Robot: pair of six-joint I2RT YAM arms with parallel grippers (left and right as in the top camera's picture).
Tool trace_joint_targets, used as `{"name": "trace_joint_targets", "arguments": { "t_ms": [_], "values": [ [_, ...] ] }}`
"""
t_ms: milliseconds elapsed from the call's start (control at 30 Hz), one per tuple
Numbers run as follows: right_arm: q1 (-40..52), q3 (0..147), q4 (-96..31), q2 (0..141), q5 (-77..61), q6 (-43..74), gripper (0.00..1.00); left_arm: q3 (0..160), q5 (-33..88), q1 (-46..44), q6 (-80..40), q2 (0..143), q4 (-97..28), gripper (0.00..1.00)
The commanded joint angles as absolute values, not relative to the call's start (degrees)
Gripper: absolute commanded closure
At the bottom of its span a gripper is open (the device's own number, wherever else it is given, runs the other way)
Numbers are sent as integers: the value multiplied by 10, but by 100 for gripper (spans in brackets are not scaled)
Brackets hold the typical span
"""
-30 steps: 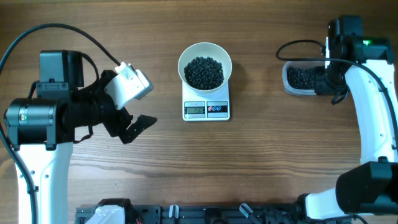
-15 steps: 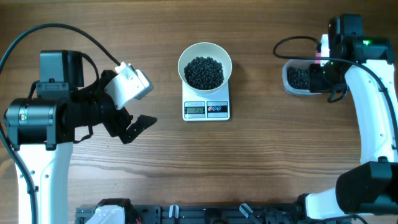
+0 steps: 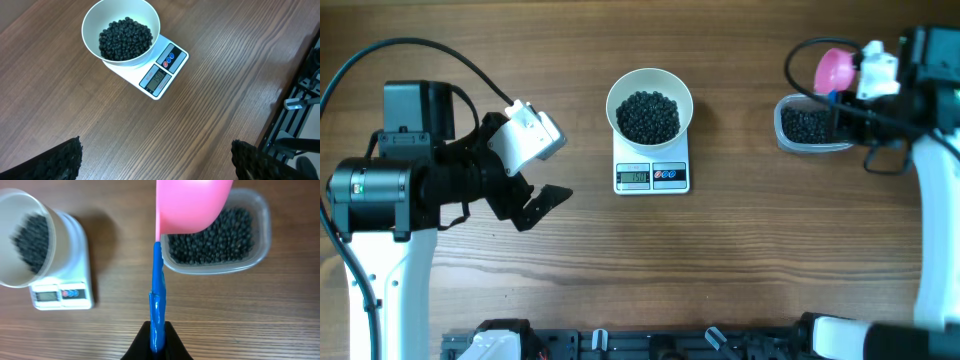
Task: Scoop item into bowl and weigh 150g on scale
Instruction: 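Carry the pink scoop down toward the table front with the right gripper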
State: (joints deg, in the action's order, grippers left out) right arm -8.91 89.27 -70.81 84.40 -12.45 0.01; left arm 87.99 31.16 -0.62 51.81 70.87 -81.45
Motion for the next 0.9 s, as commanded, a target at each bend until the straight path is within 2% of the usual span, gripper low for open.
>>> {"name": "trace_joint_targets", "arguments": {
  "t_ms": [0,300,533,700,867],
  "values": [
    [-94,892,-713,769,-155,35,96,888,312,-2,527,707,-815,0],
    [-94,892,-787,666,-153,83,96,888,312,-2,527,707,-815,0],
    [-94,838,-831,599,-150,176,96,888,312,-2,527,707,-815,0],
    [-94,715,-793,542,-189,245,96,888,312,-2,527,707,-815,0],
    [-94,538,-655,485,-298,288,96,888,312,-2,527,707,-815,0]
  ]
}}
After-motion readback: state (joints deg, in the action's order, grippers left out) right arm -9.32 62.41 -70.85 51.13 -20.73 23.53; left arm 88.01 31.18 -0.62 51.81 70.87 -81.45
